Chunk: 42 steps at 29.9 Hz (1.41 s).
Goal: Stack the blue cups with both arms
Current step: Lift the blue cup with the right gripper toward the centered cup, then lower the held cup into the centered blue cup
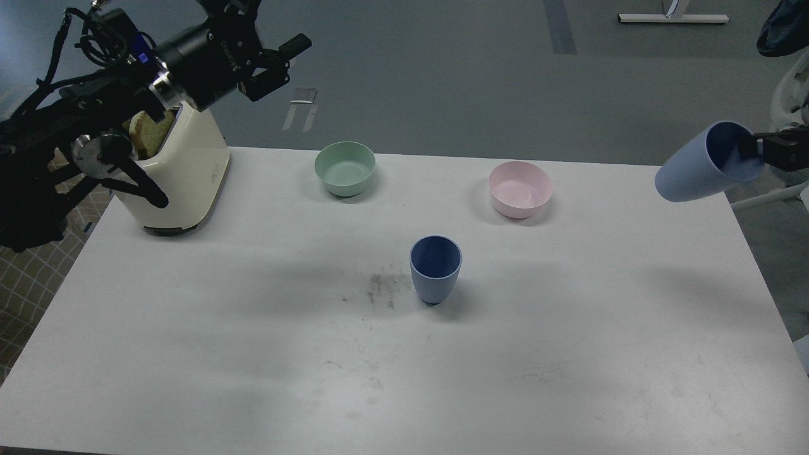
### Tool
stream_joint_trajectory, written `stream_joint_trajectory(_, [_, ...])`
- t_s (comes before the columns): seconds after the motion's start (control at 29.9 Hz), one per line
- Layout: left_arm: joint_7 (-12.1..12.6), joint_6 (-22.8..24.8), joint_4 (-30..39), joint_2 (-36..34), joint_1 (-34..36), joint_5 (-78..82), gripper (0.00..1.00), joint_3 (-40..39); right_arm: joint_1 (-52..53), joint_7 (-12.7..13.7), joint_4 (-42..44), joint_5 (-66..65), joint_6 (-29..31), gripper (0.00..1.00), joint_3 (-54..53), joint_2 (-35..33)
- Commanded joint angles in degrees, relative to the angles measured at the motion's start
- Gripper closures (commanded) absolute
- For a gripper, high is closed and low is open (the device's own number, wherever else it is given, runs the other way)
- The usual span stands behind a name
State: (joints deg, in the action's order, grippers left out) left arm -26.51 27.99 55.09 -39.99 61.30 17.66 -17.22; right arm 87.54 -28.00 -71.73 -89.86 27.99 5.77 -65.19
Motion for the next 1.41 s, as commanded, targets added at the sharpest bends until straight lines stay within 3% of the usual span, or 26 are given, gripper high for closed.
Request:
stream_joint_trajectory(0.0, [0.24, 0.01, 0.02, -0.44, 0.05, 0.0, 0.03, 0.0, 5.62, 0.0, 4.22, 0.12, 0.01, 1.0, 1.95, 7.87])
stream_joint_trajectory(0.23, [0.24, 0.01, -0.07, -0.44, 0.14, 0.0, 0.03, -0.09, 24.94, 0.0, 5.46, 8.37, 0.01, 1.0, 24.78, 26.92])
stream_joint_trajectory(0.64, [0.24, 0.01, -0.07, -0.26, 0.23, 0.09, 0.03, -0.09, 26.55, 0.0, 4.31, 11.53, 0.01, 1.0, 31.23, 46.18])
stream_joint_trajectory(0.8, [0.24, 0.01, -0.07, -0.61, 0.23, 0.18, 0.03, -0.09, 26.2, 0.0, 4.58, 23.22, 0.01, 1.0, 31.41, 50.24])
stream_joint_trajectory(1.37, [0.24, 0.01, 0.02, -0.96, 0.14, 0.18, 0.03, -0.09, 22.5, 0.0, 9.68, 23.85, 0.01, 1.0, 33.52, 53.49])
